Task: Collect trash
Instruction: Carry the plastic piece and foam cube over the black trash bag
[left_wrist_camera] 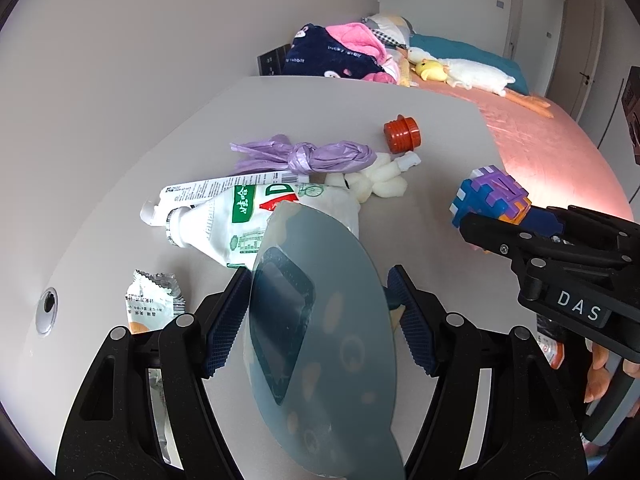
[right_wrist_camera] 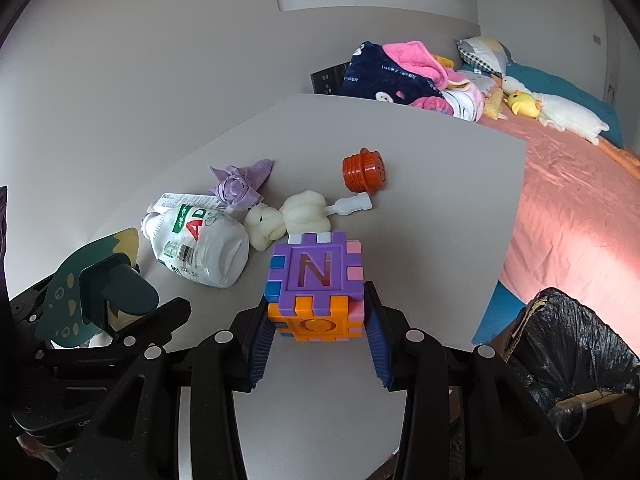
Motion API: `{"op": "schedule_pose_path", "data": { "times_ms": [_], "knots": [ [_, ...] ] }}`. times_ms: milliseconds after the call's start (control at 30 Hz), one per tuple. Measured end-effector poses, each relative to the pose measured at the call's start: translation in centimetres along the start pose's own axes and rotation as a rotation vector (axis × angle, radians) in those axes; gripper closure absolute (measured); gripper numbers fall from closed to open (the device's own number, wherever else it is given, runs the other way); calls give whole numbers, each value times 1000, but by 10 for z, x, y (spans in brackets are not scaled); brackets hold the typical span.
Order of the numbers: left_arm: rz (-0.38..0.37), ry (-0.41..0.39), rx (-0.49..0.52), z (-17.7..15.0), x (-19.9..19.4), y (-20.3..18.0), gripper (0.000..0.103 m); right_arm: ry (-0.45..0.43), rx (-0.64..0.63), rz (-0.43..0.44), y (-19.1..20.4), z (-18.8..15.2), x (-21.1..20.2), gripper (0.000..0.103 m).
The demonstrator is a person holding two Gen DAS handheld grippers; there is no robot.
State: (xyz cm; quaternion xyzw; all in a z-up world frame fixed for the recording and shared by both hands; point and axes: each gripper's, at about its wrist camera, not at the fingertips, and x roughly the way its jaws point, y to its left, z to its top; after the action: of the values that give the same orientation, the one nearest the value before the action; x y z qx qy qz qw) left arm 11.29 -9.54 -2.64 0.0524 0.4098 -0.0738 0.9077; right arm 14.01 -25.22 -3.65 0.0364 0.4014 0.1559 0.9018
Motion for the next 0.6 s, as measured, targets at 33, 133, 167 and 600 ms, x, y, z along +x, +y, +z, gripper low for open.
{"op": "schedule_pose_path", "data": {
  "times_ms": [33, 133, 167, 600],
  "knots": [
    [-2, -2, -2, 0, -2, -2, 35, -4, 1, 0, -1, -2, -4, 60],
    [-10, -5, -1, 0, -8, -9, 35, -18, 7, -1, -6, -4, -15, 60],
    [-11, -6, 2, 0, -10, -12, 35, -22, 8, -1, -7, -5, -19, 60],
    [-54, -39, 39, -4, -39, -59, 35, -67, 29, -18, -29, -25, -66, 60]
  ]
}}
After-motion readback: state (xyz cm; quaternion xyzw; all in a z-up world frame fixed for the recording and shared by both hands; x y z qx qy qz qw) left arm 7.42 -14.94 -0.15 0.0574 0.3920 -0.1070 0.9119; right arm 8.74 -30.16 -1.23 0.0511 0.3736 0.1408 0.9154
